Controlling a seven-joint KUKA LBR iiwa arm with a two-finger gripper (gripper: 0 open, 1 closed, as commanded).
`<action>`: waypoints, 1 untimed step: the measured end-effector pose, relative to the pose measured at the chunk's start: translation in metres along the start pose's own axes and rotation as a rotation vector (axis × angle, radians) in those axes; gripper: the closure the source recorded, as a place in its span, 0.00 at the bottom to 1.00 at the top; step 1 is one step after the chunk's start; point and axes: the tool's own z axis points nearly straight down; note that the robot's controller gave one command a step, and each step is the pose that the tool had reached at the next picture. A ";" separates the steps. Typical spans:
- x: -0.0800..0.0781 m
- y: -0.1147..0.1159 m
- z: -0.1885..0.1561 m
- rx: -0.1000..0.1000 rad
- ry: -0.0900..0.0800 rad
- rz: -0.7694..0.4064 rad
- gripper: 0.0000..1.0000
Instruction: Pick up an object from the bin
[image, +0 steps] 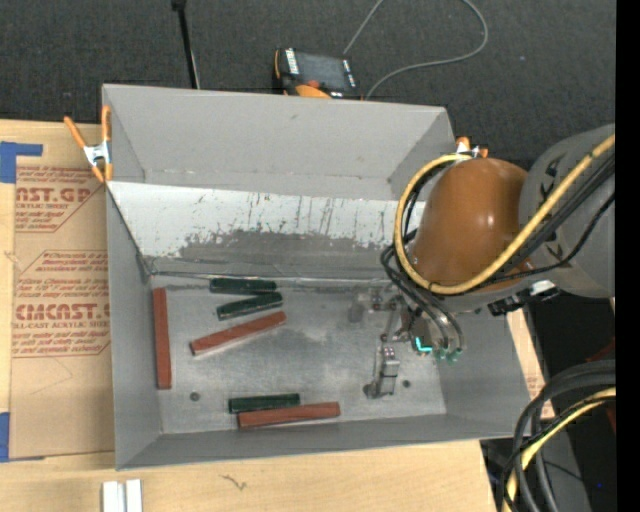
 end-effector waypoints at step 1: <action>-0.056 0.042 0.121 -0.002 -0.004 0.083 0.00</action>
Offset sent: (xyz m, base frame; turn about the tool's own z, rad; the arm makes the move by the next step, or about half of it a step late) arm 0.0553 0.0392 -0.1164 0.0855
